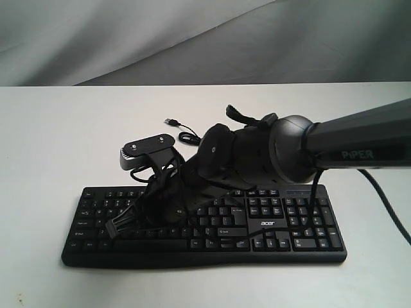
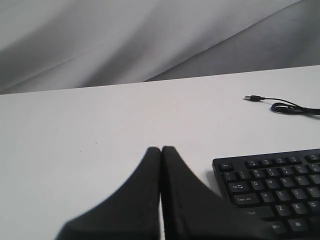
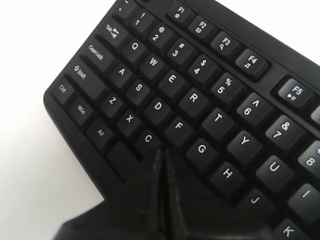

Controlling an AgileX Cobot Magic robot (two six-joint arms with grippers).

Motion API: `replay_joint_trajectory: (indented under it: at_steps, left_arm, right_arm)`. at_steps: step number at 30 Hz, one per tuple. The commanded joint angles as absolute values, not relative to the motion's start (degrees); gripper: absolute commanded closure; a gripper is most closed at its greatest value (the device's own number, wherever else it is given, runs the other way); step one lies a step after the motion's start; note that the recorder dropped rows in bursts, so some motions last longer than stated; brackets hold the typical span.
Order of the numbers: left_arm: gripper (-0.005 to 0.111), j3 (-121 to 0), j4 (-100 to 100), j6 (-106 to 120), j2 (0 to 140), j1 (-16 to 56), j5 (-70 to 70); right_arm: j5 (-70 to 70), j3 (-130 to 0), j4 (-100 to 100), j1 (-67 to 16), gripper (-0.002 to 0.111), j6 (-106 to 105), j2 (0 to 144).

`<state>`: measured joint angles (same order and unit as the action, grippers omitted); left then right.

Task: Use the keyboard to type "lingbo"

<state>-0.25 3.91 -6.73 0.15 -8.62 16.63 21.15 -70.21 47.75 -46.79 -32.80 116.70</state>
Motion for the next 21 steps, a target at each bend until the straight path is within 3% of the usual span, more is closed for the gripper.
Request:
replay_joint_trajectory:
  at_steps: [1, 21]
  left_arm:
    - [0.106, 0.00, 3.45, -6.96, 0.00, -8.73, 16.36]
    - [0.106, 0.00, 3.45, -6.96, 0.00, -8.73, 16.36]
  right_arm:
    - [20.35, -69.82, 47.93, -46.73, 0.108, -32.53, 116.43]
    - [20.48, -69.82, 45.39, -46.73, 0.108, -29.89, 117.65]
